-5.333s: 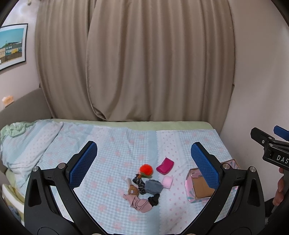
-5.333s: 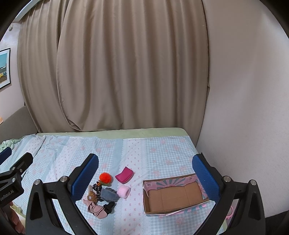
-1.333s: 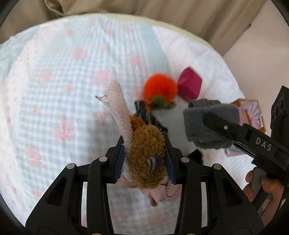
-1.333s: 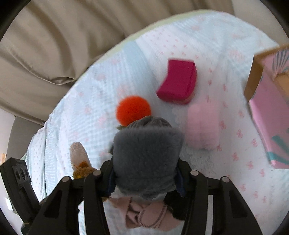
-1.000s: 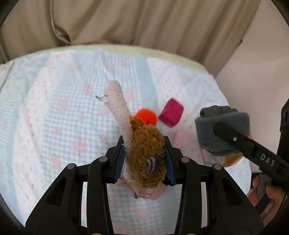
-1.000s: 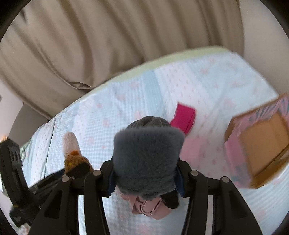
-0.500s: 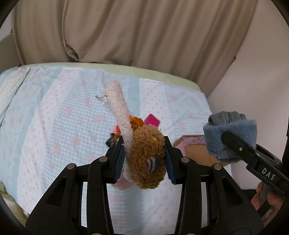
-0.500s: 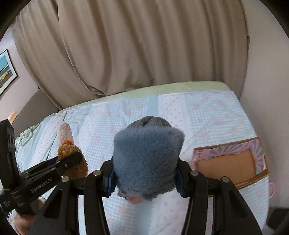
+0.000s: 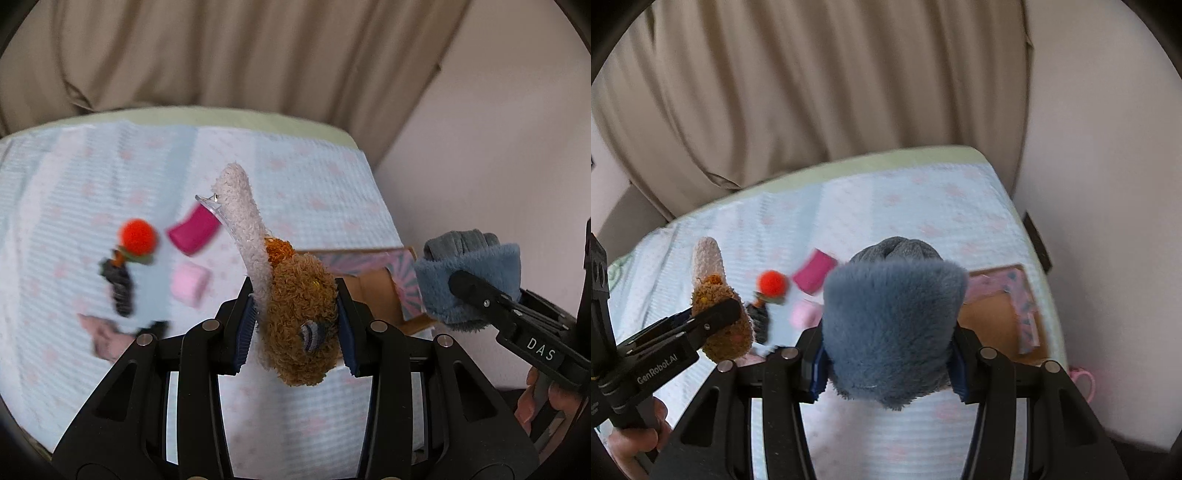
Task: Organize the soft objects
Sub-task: 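Carry the plush toy and grey sock into the cardboard box and release both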
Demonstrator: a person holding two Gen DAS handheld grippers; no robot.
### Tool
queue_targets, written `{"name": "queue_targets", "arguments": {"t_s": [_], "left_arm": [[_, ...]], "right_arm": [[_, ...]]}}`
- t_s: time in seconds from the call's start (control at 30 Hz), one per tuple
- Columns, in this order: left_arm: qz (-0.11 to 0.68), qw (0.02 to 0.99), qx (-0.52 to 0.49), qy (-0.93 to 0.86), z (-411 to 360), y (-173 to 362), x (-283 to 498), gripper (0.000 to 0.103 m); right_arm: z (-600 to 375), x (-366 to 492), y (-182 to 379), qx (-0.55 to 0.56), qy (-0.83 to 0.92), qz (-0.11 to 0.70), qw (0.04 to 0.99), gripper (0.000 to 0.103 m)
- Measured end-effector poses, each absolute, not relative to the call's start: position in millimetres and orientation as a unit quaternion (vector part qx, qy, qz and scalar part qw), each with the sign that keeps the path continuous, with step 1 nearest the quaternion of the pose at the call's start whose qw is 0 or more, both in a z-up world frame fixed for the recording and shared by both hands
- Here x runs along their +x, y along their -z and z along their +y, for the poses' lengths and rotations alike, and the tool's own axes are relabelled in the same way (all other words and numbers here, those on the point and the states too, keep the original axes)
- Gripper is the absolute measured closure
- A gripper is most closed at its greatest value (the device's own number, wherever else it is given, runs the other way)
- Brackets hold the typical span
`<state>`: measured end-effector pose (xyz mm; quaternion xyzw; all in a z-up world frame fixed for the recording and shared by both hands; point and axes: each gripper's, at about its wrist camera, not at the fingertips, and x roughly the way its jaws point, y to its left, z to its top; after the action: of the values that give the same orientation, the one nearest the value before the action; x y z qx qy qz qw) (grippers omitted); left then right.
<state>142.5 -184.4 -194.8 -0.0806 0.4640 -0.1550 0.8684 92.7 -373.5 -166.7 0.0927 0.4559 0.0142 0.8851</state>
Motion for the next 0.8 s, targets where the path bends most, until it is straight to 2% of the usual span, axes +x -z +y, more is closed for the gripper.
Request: {"name": "queue_targets", "arguments": {"t_s": [0.37,0.57,0.8], "left_arm": [[0.561,0.811,-0.046,0.161,-310,316,190,0.067],[0.621,0.771,-0.022,0.136,-330,389,214,0.067],[0.650,0.748,0.041,0.125,-348,425,224,0.067]], "right_arm": [[-462,155,272,0.099,-0.008,0.562,0.821,0.055],[-484,192,335,0.106,-0.025,0.616,0.780,0.055],[-487,209,381,0.139,-0.051,0.647,0.748,0.053]]}}
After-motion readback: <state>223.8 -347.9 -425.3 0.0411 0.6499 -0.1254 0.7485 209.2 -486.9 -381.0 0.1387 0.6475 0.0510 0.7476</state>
